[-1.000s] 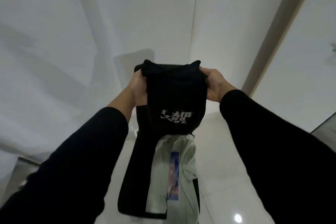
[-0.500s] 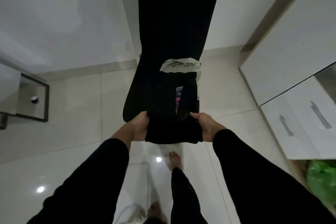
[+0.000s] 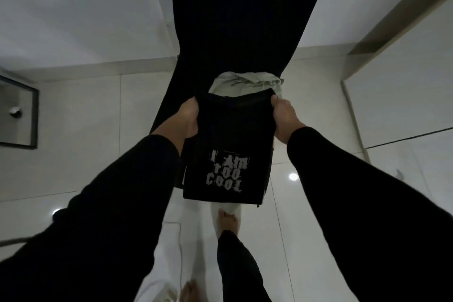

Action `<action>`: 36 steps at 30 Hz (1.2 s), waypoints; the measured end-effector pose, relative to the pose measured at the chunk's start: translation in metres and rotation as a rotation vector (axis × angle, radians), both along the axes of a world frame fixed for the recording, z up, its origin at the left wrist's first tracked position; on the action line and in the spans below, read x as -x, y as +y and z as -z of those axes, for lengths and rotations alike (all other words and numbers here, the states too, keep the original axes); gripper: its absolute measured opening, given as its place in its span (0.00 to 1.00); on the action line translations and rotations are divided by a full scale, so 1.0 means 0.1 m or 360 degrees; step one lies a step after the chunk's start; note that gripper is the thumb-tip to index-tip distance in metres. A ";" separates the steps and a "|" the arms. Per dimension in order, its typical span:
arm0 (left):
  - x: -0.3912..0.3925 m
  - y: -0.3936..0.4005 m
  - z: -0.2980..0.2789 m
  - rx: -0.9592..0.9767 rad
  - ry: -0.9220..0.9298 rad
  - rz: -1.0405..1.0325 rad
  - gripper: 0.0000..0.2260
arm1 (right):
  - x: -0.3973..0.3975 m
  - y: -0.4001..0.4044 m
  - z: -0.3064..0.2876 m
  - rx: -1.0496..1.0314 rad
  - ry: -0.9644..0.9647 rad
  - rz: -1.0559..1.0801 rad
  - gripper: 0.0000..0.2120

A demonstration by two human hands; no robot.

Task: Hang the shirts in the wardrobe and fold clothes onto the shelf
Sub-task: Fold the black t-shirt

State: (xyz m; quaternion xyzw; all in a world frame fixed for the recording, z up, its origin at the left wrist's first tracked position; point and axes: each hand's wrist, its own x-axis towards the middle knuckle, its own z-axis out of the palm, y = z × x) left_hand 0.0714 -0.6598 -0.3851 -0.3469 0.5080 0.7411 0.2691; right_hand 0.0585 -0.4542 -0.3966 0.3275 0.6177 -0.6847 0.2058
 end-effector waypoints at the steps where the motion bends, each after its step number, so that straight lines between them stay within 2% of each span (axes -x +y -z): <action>1: 0.14 0.00 0.15 0.0170 -0.0036 -0.0010 0.18 | 0.12 0.01 0.06 -0.0124 0.0037 -0.0053 0.24; 4: 0.36 -0.11 0.63 0.0817 -0.0187 0.0182 0.12 | 0.33 0.05 0.34 -0.0408 -0.0053 -0.0210 0.28; 6: 0.30 -0.14 0.87 0.1133 -0.0236 0.0578 0.11 | 0.33 0.07 0.53 -0.0561 -0.0135 -0.0326 0.31; 8: 0.11 -0.11 1.03 0.1339 -0.0226 0.0760 0.21 | 0.28 0.06 0.71 -0.0645 -0.0214 -0.0438 0.35; 10: -0.12 -0.05 1.06 0.1441 -0.0163 0.0682 0.30 | 0.25 0.08 0.93 -0.0674 -0.0305 -0.0485 0.38; 11: -0.21 -0.03 1.05 0.1449 -0.0121 0.0626 0.31 | 0.26 0.12 1.09 -0.0704 -0.0330 -0.0487 0.39; 13: -0.33 -0.03 1.08 0.1448 -0.0058 0.0570 0.31 | 0.24 0.07 1.05 -0.0801 -0.0401 -0.0469 0.42; 15: -0.41 -0.06 1.11 0.1485 -0.0051 0.0604 0.31 | 0.23 0.02 0.99 -0.0842 -0.0479 -0.0433 0.40; 17: -0.46 -0.08 1.12 0.1492 -0.0096 0.0706 0.32 | 0.23 -0.01 1.00 -0.0759 -0.0488 -0.0390 0.34; 21: -0.58 -0.14 1.14 0.1436 -0.0191 0.0842 0.32 | 0.17 -0.06 0.98 -0.0579 -0.0426 -0.0224 0.34; 26: -0.81 -0.27 1.15 0.1158 -0.0364 0.1035 0.34 | 0.11 -0.19 0.88 -0.0416 -0.0225 -0.0184 0.25; 30: -1.09 -0.39 1.12 0.0955 -0.0629 0.1276 0.26 | 0.12 -0.26 0.76 -0.0374 -0.0192 -0.0200 0.19; 32: -1.17 -0.39 1.12 0.0870 -0.0651 0.1102 0.22 | 0.11 -0.28 0.69 -0.0373 -0.0200 -0.0222 0.18; 36: -1.27 -0.35 1.04 0.0555 -0.0764 0.0513 0.10 | 0.03 -0.27 0.54 -0.0405 -0.0169 -0.0192 0.18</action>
